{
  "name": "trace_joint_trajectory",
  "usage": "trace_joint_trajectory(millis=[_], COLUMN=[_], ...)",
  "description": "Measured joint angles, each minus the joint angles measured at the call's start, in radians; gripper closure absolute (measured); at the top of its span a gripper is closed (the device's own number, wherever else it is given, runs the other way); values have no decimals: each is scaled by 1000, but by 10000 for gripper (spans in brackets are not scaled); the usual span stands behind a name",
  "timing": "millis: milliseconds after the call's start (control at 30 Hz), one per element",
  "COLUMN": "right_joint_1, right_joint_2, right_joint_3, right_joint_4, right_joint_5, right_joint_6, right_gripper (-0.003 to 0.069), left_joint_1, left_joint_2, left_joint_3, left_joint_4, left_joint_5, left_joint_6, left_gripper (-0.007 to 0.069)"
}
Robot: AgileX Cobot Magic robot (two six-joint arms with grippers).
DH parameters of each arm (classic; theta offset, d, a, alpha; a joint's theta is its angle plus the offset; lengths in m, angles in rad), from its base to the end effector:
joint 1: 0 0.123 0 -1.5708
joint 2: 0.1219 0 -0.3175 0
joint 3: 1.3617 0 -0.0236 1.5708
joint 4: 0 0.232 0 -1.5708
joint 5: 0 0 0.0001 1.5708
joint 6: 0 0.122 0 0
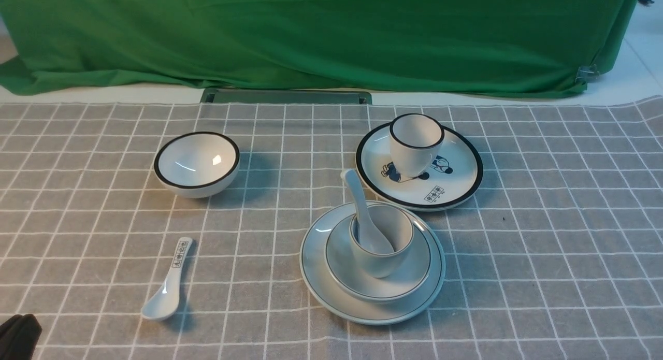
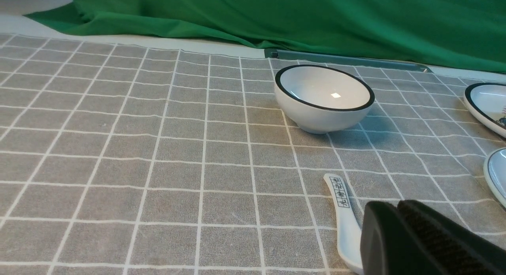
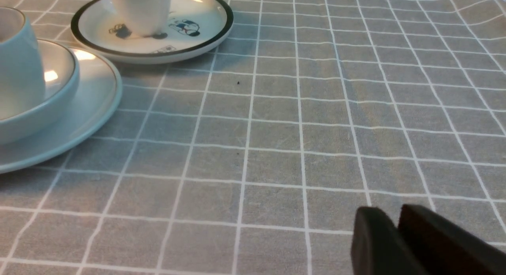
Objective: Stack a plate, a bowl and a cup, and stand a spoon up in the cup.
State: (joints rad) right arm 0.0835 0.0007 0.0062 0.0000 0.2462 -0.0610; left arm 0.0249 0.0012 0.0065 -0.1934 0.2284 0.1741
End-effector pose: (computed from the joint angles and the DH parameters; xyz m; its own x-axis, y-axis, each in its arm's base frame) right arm 0.0344 0.0029 0.1837 -0.1592 -0.0745 -0.9844 -0.0933 0.9938 -0.0601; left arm 0.0350 -0.0045 0.1863 -0.1445 -0.0180 -0.9893 0.0161 0.9997 -0.0205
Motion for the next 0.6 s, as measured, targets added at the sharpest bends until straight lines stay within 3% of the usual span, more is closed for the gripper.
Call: trace_joint_trajectory(millis=[600], right_joint_1=[0], right_joint_2=[-1], right_joint_3=[0], right_joint_4=[0], right_joint_5=[0], right_joint_6=[0], right_gripper=[480], left_joint_1=[8], left_joint_2=[0], left_joint_3=[0], left_joint_4=[0], left_joint_5=[-1], left_joint_6=[-2], left_gripper=[613])
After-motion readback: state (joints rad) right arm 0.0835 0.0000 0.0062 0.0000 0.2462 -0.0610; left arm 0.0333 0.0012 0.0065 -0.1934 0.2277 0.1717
